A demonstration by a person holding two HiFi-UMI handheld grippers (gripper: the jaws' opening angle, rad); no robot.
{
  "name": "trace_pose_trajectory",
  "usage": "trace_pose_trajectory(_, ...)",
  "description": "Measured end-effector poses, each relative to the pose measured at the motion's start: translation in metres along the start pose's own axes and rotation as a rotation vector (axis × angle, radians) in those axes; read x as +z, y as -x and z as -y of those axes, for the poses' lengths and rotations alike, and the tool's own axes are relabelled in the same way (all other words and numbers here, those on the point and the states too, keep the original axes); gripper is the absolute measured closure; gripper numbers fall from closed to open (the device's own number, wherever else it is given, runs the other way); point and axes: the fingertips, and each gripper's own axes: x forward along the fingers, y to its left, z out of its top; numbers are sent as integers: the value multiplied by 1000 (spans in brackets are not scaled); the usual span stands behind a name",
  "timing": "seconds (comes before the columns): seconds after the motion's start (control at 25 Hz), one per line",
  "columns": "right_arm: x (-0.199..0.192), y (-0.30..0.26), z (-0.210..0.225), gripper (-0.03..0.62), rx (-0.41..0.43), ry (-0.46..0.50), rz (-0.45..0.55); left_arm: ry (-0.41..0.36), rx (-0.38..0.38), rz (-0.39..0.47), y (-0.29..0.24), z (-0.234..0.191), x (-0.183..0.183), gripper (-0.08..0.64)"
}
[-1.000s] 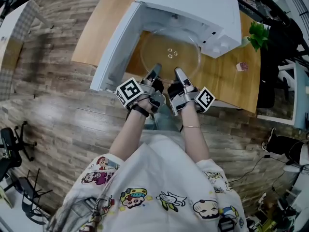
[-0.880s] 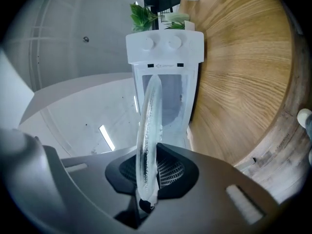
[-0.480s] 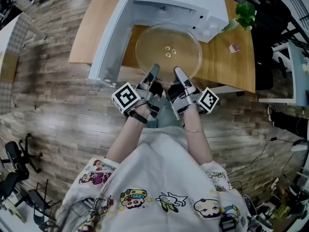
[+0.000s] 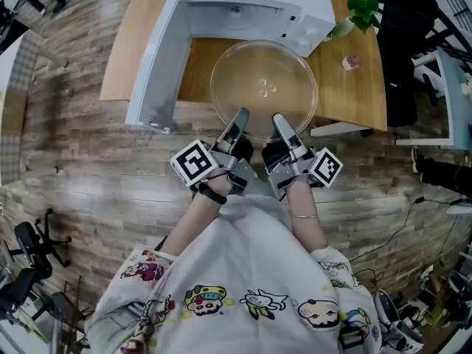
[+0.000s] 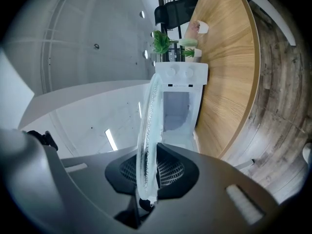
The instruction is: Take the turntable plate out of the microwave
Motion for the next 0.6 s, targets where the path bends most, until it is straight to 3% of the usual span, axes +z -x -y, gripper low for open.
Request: trace_pose_trajectory(0.6,2,38,-46,549,19,16,-109,-22,-3,-29,15,36,-45,534)
